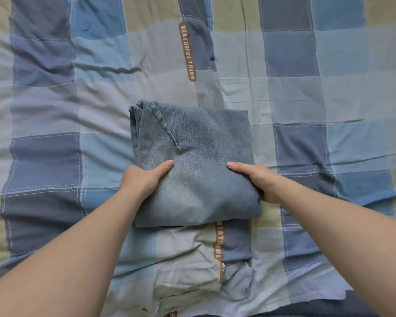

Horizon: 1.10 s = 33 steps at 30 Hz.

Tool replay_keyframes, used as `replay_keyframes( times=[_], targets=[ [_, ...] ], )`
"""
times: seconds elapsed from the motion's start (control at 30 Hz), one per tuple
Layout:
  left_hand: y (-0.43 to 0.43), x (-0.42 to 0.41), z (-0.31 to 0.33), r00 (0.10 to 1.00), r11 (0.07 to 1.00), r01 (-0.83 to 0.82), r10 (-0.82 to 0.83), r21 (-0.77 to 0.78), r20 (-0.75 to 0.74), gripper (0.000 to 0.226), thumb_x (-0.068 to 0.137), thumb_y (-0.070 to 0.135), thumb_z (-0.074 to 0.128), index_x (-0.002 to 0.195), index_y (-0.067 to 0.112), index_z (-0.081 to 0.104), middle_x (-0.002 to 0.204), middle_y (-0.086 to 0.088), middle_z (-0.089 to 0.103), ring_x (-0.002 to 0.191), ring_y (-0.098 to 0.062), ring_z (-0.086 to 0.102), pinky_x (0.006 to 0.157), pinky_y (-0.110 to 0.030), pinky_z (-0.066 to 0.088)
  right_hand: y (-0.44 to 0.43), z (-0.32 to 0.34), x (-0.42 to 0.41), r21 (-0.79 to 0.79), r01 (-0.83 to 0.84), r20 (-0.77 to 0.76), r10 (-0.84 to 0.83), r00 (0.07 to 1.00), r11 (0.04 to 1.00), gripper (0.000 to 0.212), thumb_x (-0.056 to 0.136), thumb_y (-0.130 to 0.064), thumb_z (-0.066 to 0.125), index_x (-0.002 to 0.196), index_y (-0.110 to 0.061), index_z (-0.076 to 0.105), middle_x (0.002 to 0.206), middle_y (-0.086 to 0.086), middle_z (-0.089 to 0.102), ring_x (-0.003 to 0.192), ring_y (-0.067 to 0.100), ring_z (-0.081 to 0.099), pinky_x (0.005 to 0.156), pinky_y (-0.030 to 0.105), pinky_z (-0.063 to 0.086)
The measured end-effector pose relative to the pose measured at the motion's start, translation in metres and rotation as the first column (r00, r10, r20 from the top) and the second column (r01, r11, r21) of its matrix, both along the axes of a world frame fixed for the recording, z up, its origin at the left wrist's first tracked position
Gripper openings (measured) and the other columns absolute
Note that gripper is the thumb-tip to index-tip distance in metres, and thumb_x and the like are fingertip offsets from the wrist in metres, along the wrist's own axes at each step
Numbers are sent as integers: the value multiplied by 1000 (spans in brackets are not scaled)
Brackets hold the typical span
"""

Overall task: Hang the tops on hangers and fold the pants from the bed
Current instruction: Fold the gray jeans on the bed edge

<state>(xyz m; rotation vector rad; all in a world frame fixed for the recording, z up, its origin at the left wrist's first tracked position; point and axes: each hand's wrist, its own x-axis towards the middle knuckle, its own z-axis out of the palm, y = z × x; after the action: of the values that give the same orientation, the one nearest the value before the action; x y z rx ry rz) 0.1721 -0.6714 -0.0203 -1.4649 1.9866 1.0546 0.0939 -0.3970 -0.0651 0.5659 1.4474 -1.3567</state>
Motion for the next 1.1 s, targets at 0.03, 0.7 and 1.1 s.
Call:
replay_keyframes(
  times=[0.03,0.7,1.1],
  targets=[
    [1,3,2,1000,999,-7,7,34,-2,103,59,70,83,134,5,58,134,-11,63,118,-30,61,95,-34,48,3,2,0,2,-7,29,7,1000,1000,70,56,-46,85,116,-14,72,105,5,78,97,23,74,91,36,56],
    [81,142,120,909,798,53,-288,600,302,53,77,48,82,113,12,69,97,-4,77,83,-22,75,70,-32,56,113,138,224,221,129,462,-221,859,967,33,80,-35,74,106,-14,71,94,8,76,81,28,72,80,37,54],
    [100,196,260,900,716,221,-411,662,144,47,77,40,83,114,17,67,87,-2,79,73,-19,76,57,-23,57,122,301,362,159,581,360,-594,719,798,25,87,-30,61,96,-11,74,87,9,76,71,25,74,66,30,58]
  ],
)
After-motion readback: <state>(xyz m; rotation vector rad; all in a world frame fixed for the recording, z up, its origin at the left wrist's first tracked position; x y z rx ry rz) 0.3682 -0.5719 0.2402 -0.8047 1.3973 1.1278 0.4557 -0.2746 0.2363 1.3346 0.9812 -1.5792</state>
